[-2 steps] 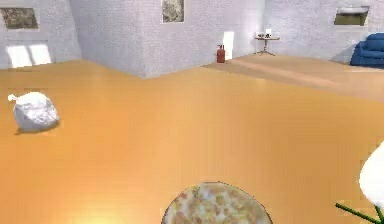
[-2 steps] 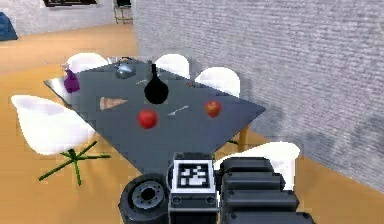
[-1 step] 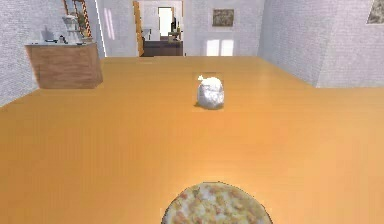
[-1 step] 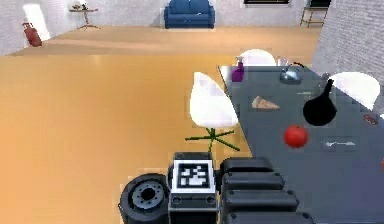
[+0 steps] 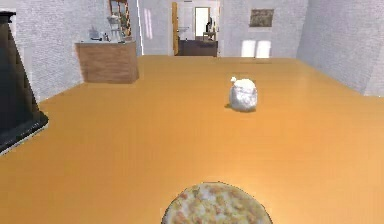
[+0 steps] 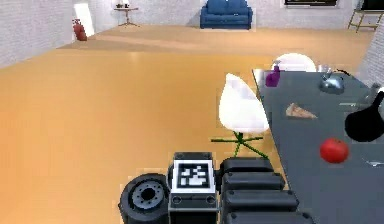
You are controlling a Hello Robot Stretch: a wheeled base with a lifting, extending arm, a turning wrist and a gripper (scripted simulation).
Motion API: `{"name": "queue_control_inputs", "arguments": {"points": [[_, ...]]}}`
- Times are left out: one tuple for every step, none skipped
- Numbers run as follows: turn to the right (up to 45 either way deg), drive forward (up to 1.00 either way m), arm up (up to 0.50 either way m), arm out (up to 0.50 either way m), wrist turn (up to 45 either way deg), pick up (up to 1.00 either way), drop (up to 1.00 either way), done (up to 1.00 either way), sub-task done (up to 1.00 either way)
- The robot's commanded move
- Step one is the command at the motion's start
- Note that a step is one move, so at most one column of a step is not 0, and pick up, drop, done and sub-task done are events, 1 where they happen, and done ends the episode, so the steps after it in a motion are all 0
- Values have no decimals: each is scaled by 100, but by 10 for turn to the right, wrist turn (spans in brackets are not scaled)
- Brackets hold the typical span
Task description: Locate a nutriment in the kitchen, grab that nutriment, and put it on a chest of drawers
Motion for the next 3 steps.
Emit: {"name": "queue_control_inputs", "arguments": {"points": [[0,100,0,0,0,0,0,0,0],[0,100,0,0,0,0,0,0,0],[0,95,0,0,0,0,0,0,0]]}}
